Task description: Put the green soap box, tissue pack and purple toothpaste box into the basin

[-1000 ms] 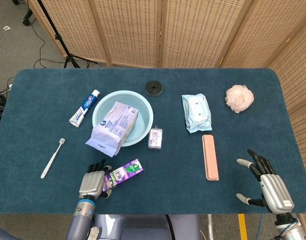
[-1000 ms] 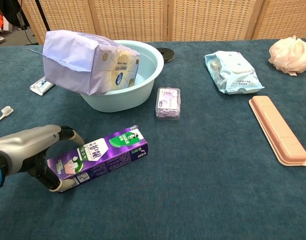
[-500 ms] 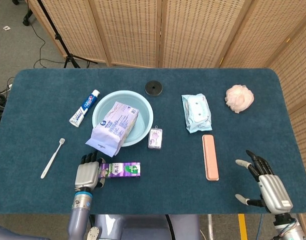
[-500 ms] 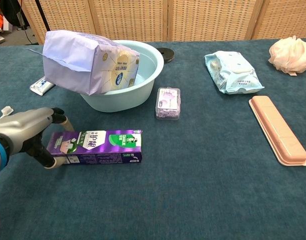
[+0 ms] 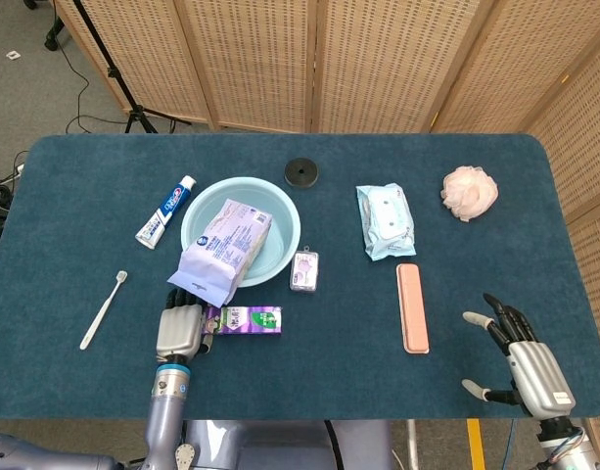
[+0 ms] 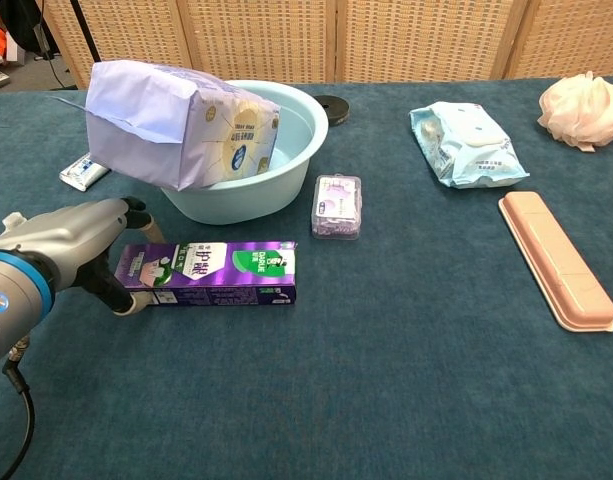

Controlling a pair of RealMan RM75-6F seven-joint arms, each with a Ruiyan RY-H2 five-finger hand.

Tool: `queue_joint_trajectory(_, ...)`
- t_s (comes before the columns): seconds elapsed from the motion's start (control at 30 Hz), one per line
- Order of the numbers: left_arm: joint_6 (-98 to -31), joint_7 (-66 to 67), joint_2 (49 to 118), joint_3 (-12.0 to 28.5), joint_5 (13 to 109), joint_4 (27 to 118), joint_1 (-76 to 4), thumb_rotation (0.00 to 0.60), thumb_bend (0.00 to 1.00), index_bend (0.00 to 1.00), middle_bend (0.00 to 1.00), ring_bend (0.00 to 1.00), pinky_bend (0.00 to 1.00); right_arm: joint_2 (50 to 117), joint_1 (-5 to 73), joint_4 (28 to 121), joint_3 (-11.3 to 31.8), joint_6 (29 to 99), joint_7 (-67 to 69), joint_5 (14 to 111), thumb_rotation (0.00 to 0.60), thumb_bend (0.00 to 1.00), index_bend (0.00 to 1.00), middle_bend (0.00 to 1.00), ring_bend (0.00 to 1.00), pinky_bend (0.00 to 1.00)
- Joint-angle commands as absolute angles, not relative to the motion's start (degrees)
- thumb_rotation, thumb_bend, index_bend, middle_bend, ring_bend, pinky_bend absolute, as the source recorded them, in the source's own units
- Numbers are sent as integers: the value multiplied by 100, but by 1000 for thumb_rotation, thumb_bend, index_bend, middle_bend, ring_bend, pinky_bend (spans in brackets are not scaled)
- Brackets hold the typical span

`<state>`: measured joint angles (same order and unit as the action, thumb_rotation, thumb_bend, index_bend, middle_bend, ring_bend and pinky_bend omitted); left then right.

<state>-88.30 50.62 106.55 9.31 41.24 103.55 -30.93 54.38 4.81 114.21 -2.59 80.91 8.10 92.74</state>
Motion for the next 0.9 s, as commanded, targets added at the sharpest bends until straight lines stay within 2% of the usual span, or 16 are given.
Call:
queue_joint_trajectory(0.03,-8869,4994,10531,868,4257,10504,-3025,600,419,620,70,0,64,5434,475,11422,-253,8107,810,9276,600,105,194,0,0,15)
queue_joint_trajectory(0.53,-8749,4582,9657,739,4614,11537,-2759,600,428,655,71,0,64,5425,446,11474,-258,8127,705,9300,600,105,194,0,0,16)
queue_joint_trajectory(0.9,-8530,4216,9496,775,4815,11735,-2727,600,434,697,72,0,64,5381,412,11527,-263,8206,707,9386,600,105,194,0,0,16)
